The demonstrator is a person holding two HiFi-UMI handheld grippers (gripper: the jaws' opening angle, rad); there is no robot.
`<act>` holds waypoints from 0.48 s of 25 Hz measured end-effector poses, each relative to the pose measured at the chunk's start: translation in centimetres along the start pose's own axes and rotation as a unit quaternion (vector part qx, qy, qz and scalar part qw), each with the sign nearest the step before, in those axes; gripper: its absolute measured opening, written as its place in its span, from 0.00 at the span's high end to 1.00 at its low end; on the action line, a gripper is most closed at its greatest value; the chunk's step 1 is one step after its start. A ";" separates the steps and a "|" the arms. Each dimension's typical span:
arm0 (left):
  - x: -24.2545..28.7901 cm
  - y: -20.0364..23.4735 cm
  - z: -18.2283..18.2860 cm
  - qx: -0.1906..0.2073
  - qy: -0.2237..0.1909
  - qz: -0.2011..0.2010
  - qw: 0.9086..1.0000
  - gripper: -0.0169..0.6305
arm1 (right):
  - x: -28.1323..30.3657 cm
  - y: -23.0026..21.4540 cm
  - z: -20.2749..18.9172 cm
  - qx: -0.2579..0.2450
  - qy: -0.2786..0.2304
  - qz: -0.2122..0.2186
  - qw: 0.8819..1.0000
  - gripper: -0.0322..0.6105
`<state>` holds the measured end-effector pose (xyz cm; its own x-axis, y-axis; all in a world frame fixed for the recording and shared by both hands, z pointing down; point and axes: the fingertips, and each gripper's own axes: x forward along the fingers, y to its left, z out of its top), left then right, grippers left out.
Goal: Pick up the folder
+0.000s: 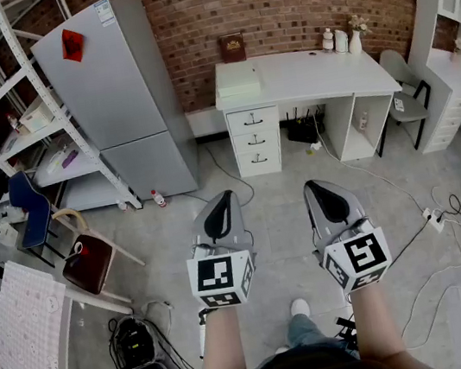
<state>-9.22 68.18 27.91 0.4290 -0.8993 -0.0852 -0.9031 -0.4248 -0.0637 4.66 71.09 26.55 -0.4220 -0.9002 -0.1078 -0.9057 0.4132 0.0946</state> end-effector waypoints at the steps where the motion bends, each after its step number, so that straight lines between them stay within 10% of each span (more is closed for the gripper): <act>1: 0.6 0.0 -0.1 0.000 0.000 -0.001 1.000 0.98 | 0.5 -0.3 -0.1 -0.001 0.001 0.001 1.000 0.95; 12: 10.0 0.6 -0.8 -0.008 0.000 0.015 1.000 0.98 | 6.7 -7.5 -1.6 0.002 0.004 0.013 1.000 0.95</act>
<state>-5.49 58.87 27.79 0.4020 -0.9115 -0.0872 -0.9156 -0.3995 -0.0447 8.71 61.70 26.65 -0.4450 -0.8902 -0.0978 -0.8947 0.4370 0.0930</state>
